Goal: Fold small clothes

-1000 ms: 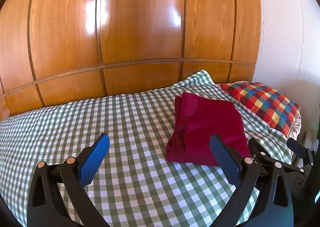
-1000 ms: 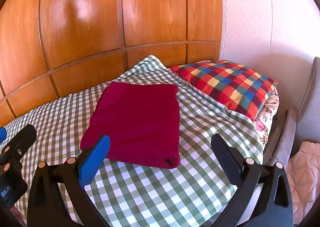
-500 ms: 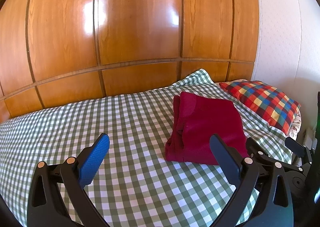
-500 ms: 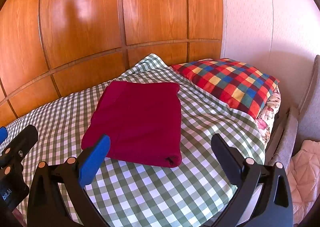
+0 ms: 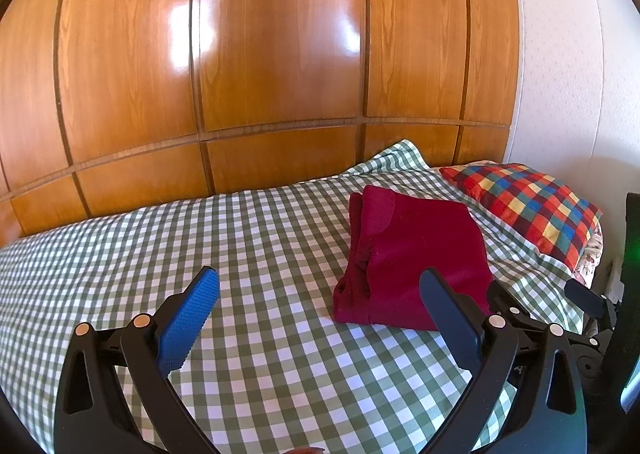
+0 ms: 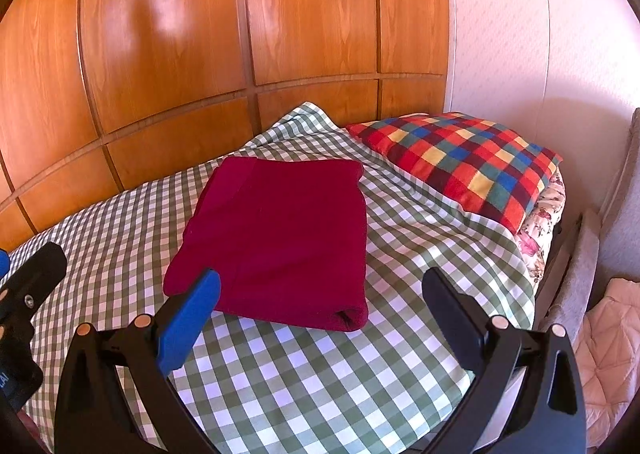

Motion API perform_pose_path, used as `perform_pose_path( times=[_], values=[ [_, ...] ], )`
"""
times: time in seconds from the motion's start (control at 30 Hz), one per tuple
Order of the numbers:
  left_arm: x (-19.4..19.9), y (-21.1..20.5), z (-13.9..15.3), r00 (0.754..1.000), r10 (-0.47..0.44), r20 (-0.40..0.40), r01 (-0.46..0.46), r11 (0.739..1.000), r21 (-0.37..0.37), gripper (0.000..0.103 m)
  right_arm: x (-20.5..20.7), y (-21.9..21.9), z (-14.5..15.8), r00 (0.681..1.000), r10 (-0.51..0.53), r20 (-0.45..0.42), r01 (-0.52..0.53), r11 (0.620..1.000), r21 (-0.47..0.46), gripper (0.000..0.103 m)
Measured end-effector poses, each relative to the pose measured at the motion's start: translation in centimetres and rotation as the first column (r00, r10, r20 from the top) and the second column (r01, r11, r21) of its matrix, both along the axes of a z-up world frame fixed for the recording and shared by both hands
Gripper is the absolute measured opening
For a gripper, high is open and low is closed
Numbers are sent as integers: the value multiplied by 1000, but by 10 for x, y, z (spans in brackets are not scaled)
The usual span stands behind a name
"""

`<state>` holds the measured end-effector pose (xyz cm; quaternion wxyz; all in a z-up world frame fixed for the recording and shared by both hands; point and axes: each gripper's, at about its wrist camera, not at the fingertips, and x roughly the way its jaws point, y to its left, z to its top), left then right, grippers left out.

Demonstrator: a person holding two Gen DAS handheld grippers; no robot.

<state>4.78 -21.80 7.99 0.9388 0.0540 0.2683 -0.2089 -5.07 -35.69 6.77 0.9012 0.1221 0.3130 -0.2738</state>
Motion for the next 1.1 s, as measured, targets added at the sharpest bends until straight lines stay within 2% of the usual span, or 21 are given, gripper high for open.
perform_pose_path(
  times=[1.1],
  values=[
    [-2, 3, 6, 1000, 6, 12, -6, 1000, -1, 99, 2, 2, -5, 1000, 5, -4, -5, 1000, 13, 101]
  ],
)
